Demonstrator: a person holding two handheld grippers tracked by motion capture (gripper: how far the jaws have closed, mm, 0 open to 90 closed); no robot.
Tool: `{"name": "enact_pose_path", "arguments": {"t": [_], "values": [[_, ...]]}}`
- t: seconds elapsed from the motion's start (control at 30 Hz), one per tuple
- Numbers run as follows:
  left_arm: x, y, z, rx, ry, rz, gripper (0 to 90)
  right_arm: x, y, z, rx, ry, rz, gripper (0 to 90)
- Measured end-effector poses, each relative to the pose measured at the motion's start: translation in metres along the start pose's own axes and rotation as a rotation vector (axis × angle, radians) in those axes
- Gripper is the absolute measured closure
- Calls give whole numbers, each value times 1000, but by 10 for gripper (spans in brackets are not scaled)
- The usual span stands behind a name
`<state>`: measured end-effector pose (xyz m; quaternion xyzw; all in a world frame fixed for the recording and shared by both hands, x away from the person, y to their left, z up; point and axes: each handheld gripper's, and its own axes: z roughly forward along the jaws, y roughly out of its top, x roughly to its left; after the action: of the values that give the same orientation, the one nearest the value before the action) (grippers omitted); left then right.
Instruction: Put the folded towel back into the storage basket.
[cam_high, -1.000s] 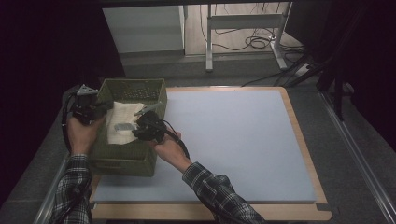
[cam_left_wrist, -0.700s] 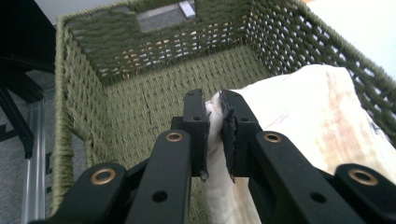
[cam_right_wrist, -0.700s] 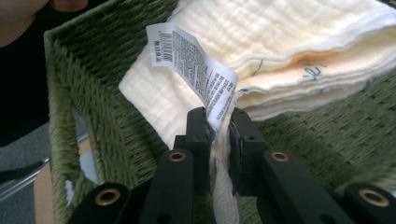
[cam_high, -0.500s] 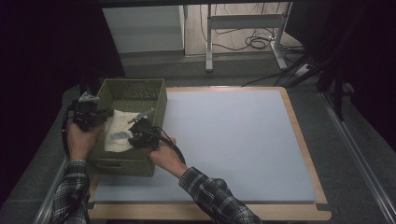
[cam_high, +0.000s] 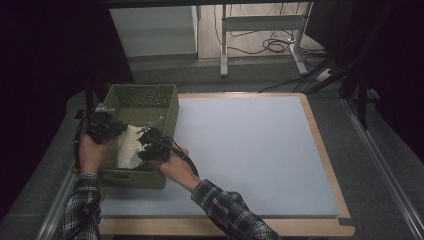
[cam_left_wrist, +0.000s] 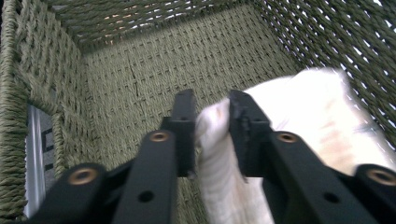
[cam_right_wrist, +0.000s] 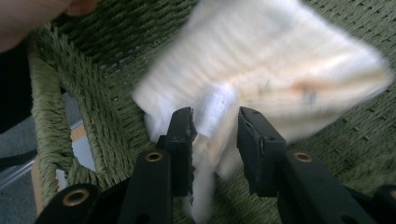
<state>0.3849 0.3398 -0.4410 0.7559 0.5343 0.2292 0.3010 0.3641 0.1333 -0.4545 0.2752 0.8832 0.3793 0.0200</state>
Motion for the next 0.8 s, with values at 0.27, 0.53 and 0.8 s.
{"name": "enact_pose_path", "arguments": {"t": [0.27,0.53,0.8], "values": [[0,3,-5,-36,11,-27,579,-6,4,-13,-42,0,-12,595],[-6,6,-4,-53,-8,-45,462,-6,3,-23,-64,-10,-71,509],[-16,14,-2,-73,-70,-79,315,-11,2,-41,-104,-11,-105,376]]}}
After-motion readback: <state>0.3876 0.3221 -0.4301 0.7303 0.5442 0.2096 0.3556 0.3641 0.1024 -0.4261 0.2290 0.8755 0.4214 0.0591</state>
